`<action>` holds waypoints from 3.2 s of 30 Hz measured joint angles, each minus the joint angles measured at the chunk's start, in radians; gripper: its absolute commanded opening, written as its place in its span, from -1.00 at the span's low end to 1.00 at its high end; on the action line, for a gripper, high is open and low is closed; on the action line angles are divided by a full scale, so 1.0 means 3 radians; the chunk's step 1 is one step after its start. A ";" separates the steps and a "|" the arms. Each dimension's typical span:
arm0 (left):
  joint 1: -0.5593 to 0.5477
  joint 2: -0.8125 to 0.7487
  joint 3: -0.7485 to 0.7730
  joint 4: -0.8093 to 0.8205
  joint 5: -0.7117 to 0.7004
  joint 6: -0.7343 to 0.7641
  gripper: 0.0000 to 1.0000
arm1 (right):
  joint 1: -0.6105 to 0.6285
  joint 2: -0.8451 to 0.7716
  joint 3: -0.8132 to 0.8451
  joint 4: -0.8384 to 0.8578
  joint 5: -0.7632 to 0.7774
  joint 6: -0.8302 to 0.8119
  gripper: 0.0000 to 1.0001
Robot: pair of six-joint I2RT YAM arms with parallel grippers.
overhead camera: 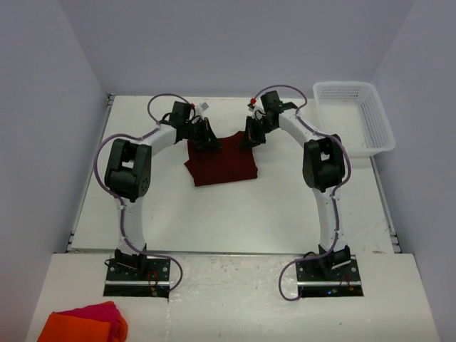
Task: Fold and stack the t-shirts
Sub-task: Fold the long partially folded tshirt into a neat square
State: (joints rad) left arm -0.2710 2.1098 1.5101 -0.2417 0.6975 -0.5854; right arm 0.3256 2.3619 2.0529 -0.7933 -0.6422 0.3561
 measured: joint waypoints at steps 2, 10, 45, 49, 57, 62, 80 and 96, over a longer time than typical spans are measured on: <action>0.0000 0.0013 0.0070 -0.0051 -0.0027 0.0011 -1.00 | 0.0004 -0.0069 -0.0333 0.0107 -0.0038 0.0027 -1.00; 0.0001 0.0209 0.0309 -0.0140 -0.0212 0.0011 -1.00 | 0.0032 -0.0273 -0.1180 0.0291 0.0022 0.0158 -1.00; 0.0259 -0.0223 0.0095 -0.0707 -0.0891 0.0243 -1.00 | 0.0197 -0.1058 -0.1671 0.0458 0.0637 0.0210 -1.00; 0.0247 -0.0423 0.0055 -0.0638 -0.0891 0.0240 -1.00 | 0.0331 -0.1280 -0.1671 0.0440 0.0655 0.0181 -1.00; 0.0125 -0.0631 -0.0326 -0.0612 -0.0852 0.0233 -1.00 | 0.0383 -0.1274 -0.1671 0.0467 0.0498 0.0191 -1.00; -0.0017 -0.0631 -0.0646 -0.0622 -0.0861 0.0237 -1.00 | 0.0379 -0.1041 -0.1671 0.0524 0.0468 0.0239 -1.00; -0.0052 -0.0820 -0.1141 -0.0857 -0.1352 0.0179 -1.00 | 0.0379 -0.0820 -0.2063 0.0744 0.0412 0.0469 -1.00; -0.0071 -0.1565 -0.1648 -0.1006 -0.1420 0.0179 -0.94 | 0.0500 -0.2188 -0.2950 0.0752 0.0669 0.0477 -1.00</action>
State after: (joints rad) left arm -0.2924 1.6402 1.0157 -0.5434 0.2714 -0.5316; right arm 0.4755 1.7054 1.1679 -0.5678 -0.4416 0.4992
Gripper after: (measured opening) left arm 0.002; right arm 0.003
